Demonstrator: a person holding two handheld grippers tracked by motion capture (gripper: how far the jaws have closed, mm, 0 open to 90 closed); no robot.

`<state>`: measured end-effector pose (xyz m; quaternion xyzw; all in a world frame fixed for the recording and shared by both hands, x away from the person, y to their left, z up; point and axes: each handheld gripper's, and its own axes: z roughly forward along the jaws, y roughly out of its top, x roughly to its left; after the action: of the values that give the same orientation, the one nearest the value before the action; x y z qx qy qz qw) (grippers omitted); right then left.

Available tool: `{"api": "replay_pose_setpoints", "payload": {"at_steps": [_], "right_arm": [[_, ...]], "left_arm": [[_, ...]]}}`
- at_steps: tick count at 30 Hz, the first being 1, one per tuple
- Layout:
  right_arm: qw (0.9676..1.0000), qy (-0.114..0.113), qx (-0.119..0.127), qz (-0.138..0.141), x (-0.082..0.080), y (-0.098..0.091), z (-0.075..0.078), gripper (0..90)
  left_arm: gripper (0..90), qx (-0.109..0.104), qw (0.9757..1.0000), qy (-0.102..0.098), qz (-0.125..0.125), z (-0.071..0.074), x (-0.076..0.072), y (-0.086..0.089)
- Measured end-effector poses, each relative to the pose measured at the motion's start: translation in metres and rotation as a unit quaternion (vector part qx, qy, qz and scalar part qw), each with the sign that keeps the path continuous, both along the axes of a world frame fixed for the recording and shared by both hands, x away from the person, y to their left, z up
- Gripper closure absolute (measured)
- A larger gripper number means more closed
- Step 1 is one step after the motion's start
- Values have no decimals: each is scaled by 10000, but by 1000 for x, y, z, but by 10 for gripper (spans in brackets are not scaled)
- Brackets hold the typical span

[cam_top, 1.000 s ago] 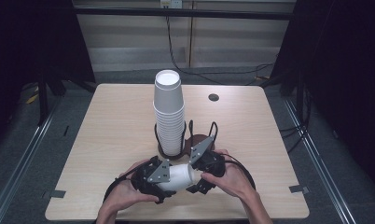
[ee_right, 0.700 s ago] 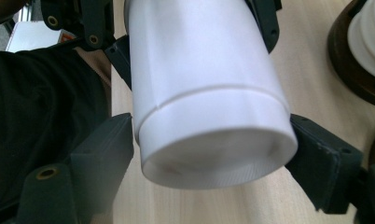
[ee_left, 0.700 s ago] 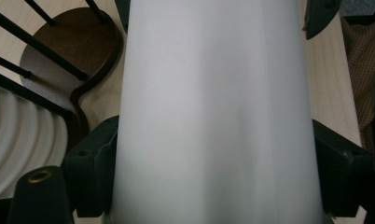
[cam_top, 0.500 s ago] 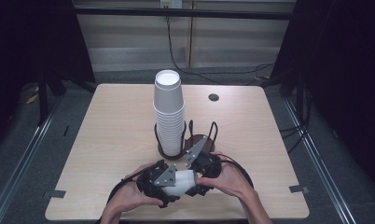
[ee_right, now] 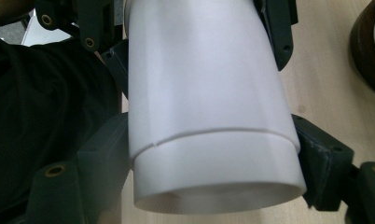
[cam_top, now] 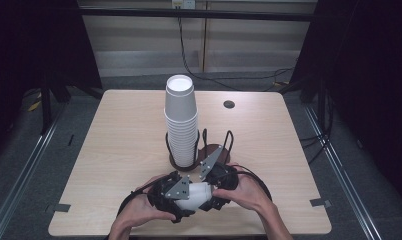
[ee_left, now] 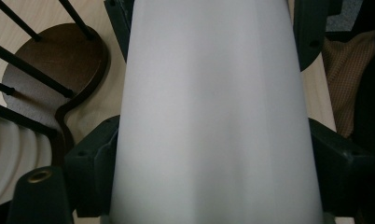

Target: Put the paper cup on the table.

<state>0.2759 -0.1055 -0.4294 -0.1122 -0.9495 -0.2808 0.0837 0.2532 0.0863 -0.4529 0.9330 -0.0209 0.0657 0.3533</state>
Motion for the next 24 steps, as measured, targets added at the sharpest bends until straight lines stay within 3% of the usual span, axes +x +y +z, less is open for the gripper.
{"api": "replay_pose_setpoints", "payload": {"at_steps": [8,14,17,24], "right_arm": [[10000,-75,-11,2,0,0,4,232],[10000,-46,-6,-51,0,1,5,233],[9999,-96,-31,-73,0,2,5,233],[9998,-145,41,-162,1,0,6,235]], "left_arm": [[150,-116,9999,-70,-19,1,1,2],[143,-291,9996,0,67,0,2,5],[142,-273,9996,-114,40,0,2,7],[136,-507,9983,-242,165,3,0,11]]}}
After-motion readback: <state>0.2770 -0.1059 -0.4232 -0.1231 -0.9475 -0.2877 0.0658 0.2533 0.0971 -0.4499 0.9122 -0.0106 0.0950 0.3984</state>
